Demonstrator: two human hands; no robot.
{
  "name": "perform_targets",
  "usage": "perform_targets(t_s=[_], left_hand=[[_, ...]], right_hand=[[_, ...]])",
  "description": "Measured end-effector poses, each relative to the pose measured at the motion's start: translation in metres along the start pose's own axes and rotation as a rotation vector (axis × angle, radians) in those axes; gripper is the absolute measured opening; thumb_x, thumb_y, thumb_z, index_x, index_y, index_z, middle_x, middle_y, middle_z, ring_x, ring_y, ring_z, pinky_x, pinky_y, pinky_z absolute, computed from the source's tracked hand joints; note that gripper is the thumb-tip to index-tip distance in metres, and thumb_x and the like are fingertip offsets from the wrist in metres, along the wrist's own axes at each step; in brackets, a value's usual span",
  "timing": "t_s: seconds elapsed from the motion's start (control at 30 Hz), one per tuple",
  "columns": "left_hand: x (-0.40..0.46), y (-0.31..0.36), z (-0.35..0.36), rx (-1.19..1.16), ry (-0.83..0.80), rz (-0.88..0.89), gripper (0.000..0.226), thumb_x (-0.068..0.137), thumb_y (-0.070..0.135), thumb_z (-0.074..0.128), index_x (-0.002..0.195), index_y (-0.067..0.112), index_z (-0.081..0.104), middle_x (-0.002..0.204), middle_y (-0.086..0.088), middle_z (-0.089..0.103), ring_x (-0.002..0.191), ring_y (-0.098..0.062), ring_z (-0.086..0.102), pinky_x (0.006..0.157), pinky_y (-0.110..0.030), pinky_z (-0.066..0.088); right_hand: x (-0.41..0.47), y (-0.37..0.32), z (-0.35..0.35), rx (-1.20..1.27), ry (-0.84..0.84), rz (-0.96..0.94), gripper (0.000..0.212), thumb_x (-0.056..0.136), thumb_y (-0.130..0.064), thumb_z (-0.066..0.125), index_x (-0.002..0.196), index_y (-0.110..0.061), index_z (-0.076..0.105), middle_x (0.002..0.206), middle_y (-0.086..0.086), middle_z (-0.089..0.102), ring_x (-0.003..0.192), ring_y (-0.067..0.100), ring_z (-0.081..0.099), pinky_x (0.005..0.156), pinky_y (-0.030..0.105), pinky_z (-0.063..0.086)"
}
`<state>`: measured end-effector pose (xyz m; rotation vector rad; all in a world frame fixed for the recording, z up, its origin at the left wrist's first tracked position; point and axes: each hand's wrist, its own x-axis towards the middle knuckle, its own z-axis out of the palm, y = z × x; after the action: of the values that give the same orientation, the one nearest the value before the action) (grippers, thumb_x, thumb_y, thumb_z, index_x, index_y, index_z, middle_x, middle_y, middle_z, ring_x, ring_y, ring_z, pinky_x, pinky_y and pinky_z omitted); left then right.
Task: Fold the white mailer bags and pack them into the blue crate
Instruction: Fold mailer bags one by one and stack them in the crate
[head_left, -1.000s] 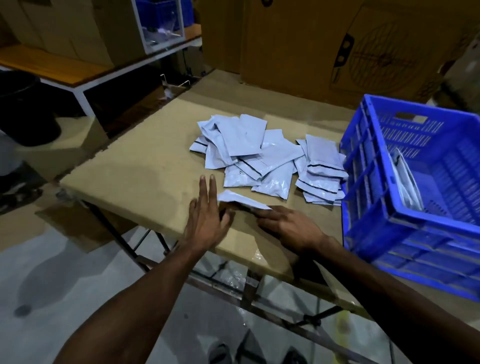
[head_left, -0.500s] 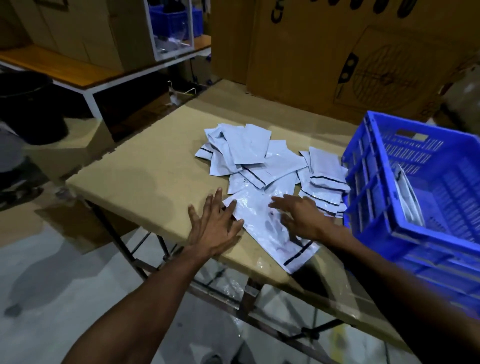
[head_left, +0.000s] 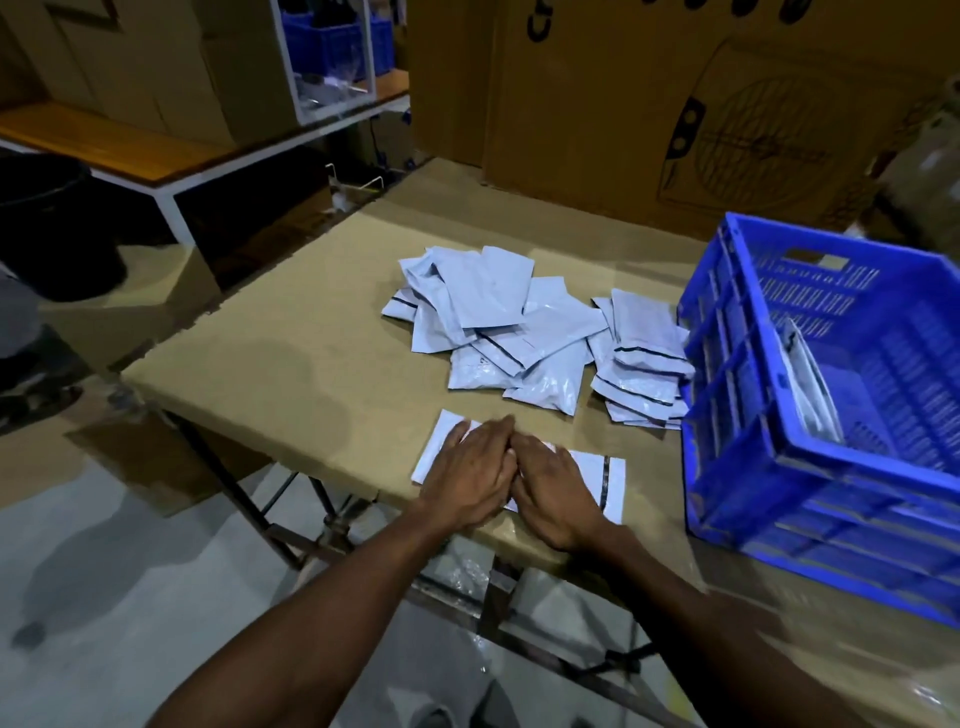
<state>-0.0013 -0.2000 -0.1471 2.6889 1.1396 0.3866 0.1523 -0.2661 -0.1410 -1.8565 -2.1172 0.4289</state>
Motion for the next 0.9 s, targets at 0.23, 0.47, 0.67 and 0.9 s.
perform_targets(t_s=[0.23, 0.47, 0.67, 0.9], left_hand=[[0.0, -0.008, 0.003, 0.152, -0.079, -0.094, 0.068, 0.099, 0.056, 0.009, 0.153, 0.029, 0.042, 0.161, 0.007, 0.035, 0.149, -0.023, 0.03, 0.12, -0.05, 0.014], [-0.009, -0.023, -0.006, 0.142, -0.158, -0.203, 0.065, 0.1, 0.066, 0.015, 0.159, 0.04, 0.012, 0.169, 0.006, 0.004, 0.155, -0.028, -0.002, 0.123, -0.051, 0.002], [0.004, -0.026, -0.012, 0.101, -0.24, -0.219, 0.064, 0.101, 0.066, 0.016, 0.16, 0.042, 0.009, 0.17, 0.006, -0.004, 0.155, -0.028, -0.009, 0.123, -0.052, -0.003], [-0.009, -0.029, -0.015, -0.054, -0.069, -0.073, 0.085, 0.092, 0.078, 0.023, 0.157, 0.04, -0.016, 0.168, 0.013, -0.015, 0.154, -0.016, -0.018, 0.119, -0.06, 0.003]], right_hand=[[-0.027, 0.023, -0.004, -0.25, -0.018, 0.192, 0.092, 0.085, -0.076, -0.013, 0.159, -0.025, 0.005, 0.167, -0.006, -0.005, 0.153, 0.013, -0.005, 0.122, 0.047, 0.0], [-0.042, 0.046, -0.023, -0.219, -0.105, 0.243, 0.09, 0.085, -0.082, 0.011, 0.156, -0.032, -0.013, 0.164, 0.0, -0.02, 0.15, 0.015, -0.021, 0.12, 0.051, -0.011], [-0.046, 0.028, -0.013, -0.216, 0.124, -0.132, 0.062, 0.095, -0.064, 0.037, 0.145, -0.028, 0.042, 0.164, -0.003, 0.02, 0.153, 0.017, 0.01, 0.118, 0.062, 0.0], [-0.036, 0.022, -0.016, -0.41, 0.231, -0.212, 0.032, 0.098, -0.035, 0.039, 0.098, -0.018, 0.066, 0.14, 0.005, 0.058, 0.137, 0.027, 0.046, 0.108, 0.061, 0.033]])
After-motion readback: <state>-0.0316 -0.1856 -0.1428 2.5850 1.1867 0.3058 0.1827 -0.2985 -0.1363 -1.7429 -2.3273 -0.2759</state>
